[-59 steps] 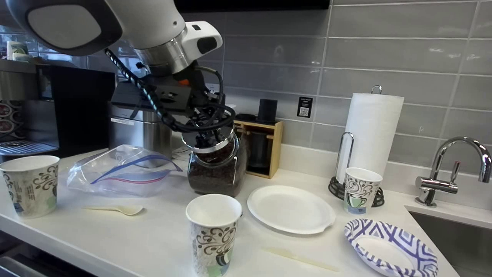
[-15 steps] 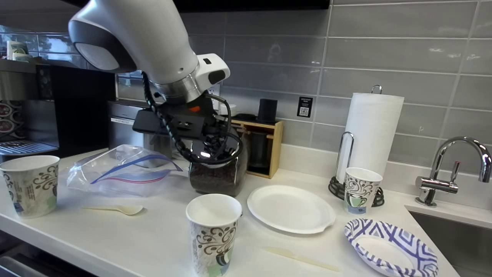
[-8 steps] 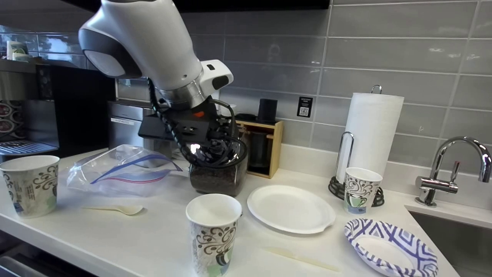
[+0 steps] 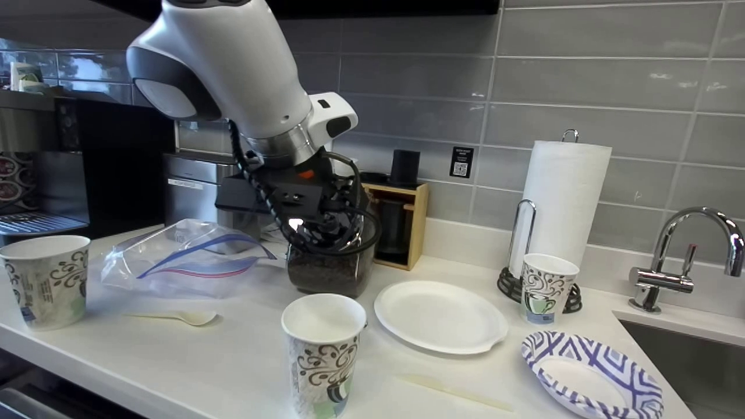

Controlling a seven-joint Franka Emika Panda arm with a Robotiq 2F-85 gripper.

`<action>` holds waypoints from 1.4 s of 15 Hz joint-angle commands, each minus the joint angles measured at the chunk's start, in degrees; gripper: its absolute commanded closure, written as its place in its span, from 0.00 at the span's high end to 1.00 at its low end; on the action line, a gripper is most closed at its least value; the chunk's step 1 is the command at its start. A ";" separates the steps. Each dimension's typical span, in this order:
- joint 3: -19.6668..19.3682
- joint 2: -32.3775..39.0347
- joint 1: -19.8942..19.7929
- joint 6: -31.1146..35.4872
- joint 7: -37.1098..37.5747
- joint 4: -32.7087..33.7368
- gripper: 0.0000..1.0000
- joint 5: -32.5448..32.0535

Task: Put the lid on the jar

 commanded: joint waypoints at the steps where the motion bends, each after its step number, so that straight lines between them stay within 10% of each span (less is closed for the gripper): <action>1: -0.68 -2.25 -0.70 -3.70 0.68 -1.89 1.00 -3.08; 21: -0.53 -8.34 -5.54 -7.39 25.46 -8.03 1.00 -37.29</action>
